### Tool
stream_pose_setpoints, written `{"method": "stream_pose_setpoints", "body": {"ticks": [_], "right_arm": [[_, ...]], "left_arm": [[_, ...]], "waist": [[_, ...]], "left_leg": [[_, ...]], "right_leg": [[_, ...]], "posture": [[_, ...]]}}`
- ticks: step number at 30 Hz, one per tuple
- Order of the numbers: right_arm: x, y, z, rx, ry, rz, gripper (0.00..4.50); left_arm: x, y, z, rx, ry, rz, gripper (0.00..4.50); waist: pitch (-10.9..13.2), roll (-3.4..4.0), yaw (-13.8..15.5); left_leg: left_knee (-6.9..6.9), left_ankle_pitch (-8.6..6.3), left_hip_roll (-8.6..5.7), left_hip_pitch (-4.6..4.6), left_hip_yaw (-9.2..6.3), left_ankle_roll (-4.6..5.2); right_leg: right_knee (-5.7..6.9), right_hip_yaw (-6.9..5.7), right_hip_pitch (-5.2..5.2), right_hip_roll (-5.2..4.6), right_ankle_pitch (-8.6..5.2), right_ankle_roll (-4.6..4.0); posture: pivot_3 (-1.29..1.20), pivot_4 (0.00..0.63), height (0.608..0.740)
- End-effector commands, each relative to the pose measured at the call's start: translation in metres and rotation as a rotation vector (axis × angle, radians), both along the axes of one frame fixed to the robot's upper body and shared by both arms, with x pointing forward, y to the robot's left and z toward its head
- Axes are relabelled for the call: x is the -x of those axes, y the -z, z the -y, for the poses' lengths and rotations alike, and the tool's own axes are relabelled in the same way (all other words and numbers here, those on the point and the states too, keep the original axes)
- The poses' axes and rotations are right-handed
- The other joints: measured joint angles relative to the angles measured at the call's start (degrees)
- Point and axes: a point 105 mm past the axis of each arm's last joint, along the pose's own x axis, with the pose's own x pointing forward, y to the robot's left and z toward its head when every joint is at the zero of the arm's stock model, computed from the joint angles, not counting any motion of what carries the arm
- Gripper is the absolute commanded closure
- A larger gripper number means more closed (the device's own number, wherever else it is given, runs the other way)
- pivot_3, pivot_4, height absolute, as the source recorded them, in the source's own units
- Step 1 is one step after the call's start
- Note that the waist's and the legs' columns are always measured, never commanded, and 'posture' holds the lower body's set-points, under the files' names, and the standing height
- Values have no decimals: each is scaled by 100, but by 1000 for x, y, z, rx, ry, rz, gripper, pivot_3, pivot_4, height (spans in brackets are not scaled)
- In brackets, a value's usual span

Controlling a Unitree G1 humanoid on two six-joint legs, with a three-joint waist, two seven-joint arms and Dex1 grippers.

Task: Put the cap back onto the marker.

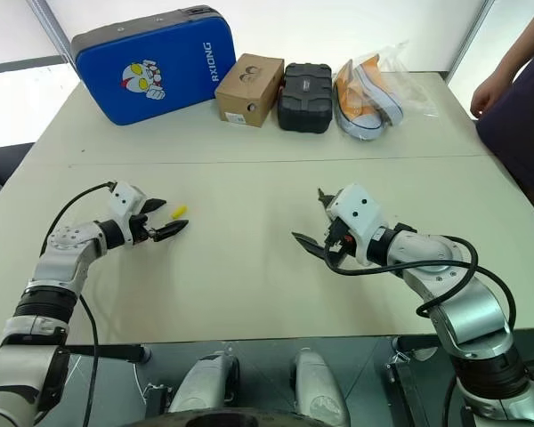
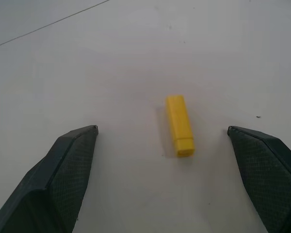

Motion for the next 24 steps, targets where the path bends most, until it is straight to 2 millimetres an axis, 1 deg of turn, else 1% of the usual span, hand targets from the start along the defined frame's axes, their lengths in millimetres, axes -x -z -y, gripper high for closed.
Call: {"method": "stream_pose_setpoints", "body": {"ticks": [1,3,4,5,6,7,11,12,17,19,21,24], "right_arm": [[3,-11,-4,8,-21,49,0],[2,-11,-5,9,-22,49,0],[2,-11,-5,10,-22,49,0],[2,-11,-5,11,-21,50,0],[2,-11,-4,12,-21,50,0],[2,-12,-4,13,-20,50,0],[2,-12,-3,16,-18,52,0],[2,-12,-3,17,-18,52,0],[1,-13,-2,18,-16,53,0],[1,-12,-2,16,-15,49,0],[0,-10,-1,10,9,48,0],[-14,-5,9,-13,137,63,0]], "left_arm": [[-2,2,2,-8,-10,8,26],[-3,3,4,-3,-12,10,561],[-3,4,5,0,-10,7,902],[-2,6,6,3,-8,4,1333],[-1,7,7,5,-7,2,1938],[0,8,8,6,-6,1,2311],[2,13,8,14,-17,-12,4345],[3,15,8,16,-20,-16,4436],[8,21,6,15,-25,-35,4436],[9,20,5,17,-24,-30,4436],[11,13,6,8,-11,-4,4436],[19,-7,11,19,38,48,4436]], "waist": [[0,0,5],[0,0,9],[-1,0,8],[-1,-1,7],[-1,-1,5],[-1,-1,0],[-1,-1,-23],[-1,-1,-24],[-1,-1,-27],[-1,-1,-33],[-1,-1,-42],[0,-4,-62]], "left_leg": [[1,0,0,0,0,0],[3,0,-1,0,-1,0],[3,0,-2,0,-2,0],[4,0,-2,0,-2,0],[4,0,-2,2,-2,0],[5,0,-2,5,-2,0],[2,0,-1,14,-2,0],[2,0,-1,17,-1,0],[-1,0,0,25,1,0],[-3,0,0,30,2,0],[-9,0,1,42,4,0],[-16,0,3,51,5,0]], "right_leg": [[0,0,1,0,0,0],[1,-1,2,-2,0,0],[1,-1,3,-2,0,0],[2,-1,4,-2,0,0],[3,-1,5,-2,0,0],[6,-1,5,-1,0,0],[16,0,6,1,0,0],[19,1,6,1,0,0],[24,2,7,2,-1,0],[24,2,11,2,-1,0],[23,4,20,2,-2,-1],[22,6,25,2,-3,-1]], "posture": [[0,150,740],[0,150,740],[0,150,740],[0,150,740],[0,150,740],[0,150,740],[0,150,740],[0,150,740],[0,150,740],[0,150,740],[0,150,740],[0,150,740]]}}
